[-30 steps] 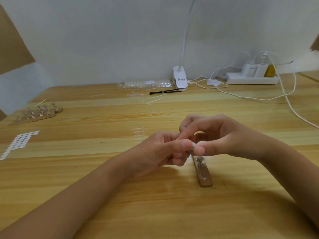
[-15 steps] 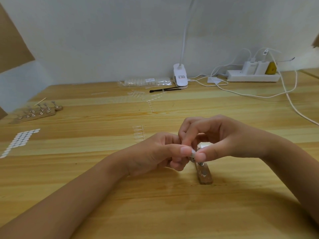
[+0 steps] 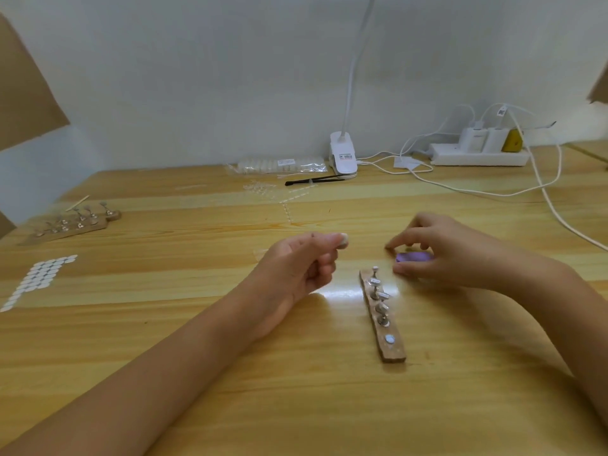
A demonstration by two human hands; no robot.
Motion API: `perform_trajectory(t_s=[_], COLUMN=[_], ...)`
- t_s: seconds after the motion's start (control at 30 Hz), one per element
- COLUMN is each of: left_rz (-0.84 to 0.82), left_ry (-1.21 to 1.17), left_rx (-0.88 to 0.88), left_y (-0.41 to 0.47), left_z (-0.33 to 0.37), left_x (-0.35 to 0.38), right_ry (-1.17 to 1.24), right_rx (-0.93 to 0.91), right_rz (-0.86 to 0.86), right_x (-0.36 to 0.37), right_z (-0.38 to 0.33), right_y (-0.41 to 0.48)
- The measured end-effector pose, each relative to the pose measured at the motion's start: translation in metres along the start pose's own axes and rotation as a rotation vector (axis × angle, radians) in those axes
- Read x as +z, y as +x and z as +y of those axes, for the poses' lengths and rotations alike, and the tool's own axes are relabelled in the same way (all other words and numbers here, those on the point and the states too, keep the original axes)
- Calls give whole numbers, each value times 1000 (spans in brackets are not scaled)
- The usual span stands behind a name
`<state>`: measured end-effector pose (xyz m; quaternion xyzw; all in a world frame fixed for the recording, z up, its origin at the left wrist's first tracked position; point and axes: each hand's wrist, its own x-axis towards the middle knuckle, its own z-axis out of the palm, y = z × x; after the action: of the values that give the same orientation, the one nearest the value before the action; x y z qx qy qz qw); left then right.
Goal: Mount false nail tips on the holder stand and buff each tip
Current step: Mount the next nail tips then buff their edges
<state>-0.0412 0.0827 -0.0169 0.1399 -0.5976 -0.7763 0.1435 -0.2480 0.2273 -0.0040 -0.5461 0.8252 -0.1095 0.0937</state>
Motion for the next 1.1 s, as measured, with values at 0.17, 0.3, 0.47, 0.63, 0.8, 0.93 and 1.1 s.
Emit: perform_trajectory(t_s=[0.17, 0.3, 0.47, 0.63, 0.8, 0.93, 1.1], left_rz=[174, 220, 226, 219, 218, 217, 207], left_ry=[85, 173, 281, 259, 289, 298, 302], left_rx=[80, 126, 168, 188, 209, 216, 228], left_y=[2, 0, -2, -1, -1, 0, 0], left_z=[-3, -4, -6, -9, -10, -11, -12], left_x=[-4, 0, 3, 5, 4, 5, 7], right_ry=[129, 898, 1102, 1135, 1229, 1141, 1201], right_rx=[-111, -191, -260, -258, -233, -237, -228], right_rz=[172, 199, -7, -45, 72, -18, 104], right_x=[0, -9, -6, -4, -1, -4, -3], right_z=[-11, -31, -48, -53, -57, -58, -56], right_y=[-1, -9, -13, -15, -16, -17, -16])
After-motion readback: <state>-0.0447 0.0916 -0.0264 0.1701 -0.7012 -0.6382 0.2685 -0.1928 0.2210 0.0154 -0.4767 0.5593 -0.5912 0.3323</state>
